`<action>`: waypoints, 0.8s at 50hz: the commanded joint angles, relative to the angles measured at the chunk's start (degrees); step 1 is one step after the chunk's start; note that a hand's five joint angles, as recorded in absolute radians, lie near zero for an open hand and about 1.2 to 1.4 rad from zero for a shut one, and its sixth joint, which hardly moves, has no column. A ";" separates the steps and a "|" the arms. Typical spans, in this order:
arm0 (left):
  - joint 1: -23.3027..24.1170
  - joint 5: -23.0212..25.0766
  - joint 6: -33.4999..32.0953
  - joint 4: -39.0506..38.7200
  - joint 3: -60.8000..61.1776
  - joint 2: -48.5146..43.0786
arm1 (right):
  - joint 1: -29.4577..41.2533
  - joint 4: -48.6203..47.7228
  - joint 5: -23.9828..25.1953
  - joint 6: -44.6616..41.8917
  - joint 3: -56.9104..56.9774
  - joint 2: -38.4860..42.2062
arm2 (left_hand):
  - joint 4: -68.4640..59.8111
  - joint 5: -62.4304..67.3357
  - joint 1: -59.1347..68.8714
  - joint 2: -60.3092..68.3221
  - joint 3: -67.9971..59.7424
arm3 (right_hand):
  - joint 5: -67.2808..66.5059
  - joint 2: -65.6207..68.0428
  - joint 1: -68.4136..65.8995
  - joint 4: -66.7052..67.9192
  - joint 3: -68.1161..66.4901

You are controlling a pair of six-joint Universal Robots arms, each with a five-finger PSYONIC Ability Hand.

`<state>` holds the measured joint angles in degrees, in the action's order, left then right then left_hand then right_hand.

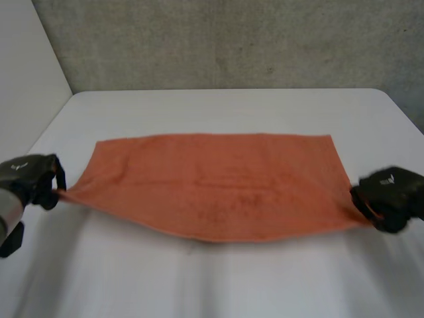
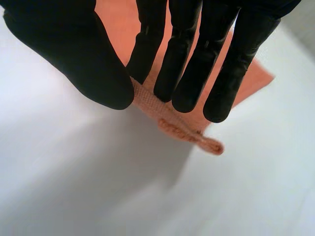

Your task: Fold the laundry

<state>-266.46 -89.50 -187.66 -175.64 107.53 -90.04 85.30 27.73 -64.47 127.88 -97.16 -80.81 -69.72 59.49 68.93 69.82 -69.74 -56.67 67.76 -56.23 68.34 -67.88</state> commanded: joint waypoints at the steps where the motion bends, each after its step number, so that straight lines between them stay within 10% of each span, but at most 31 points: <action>1: -1.78 0.73 -4.56 7.86 2.68 4.79 | -2.69 10.68 -6.98 -11.25 1.09 -2.69 | -10.28 10.51 11.07 10.18 -10.26 | -13.33 12.24 -23.77 11.66 -12.12; 40: 5.07 -2.52 -11.84 -27.20 -38.01 -47.41 | 15.59 -49.95 -12.69 -1.58 40.80 46.69 | -10.28 10.51 11.07 10.18 -10.26 | -13.33 12.24 -23.77 11.66 -12.12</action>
<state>-261.88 -92.38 -196.29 -198.85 72.27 -133.27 100.14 -16.02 -76.68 126.35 -62.10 -40.18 -69.73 59.49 69.16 69.82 -69.74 -57.25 67.76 -56.22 68.34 -67.91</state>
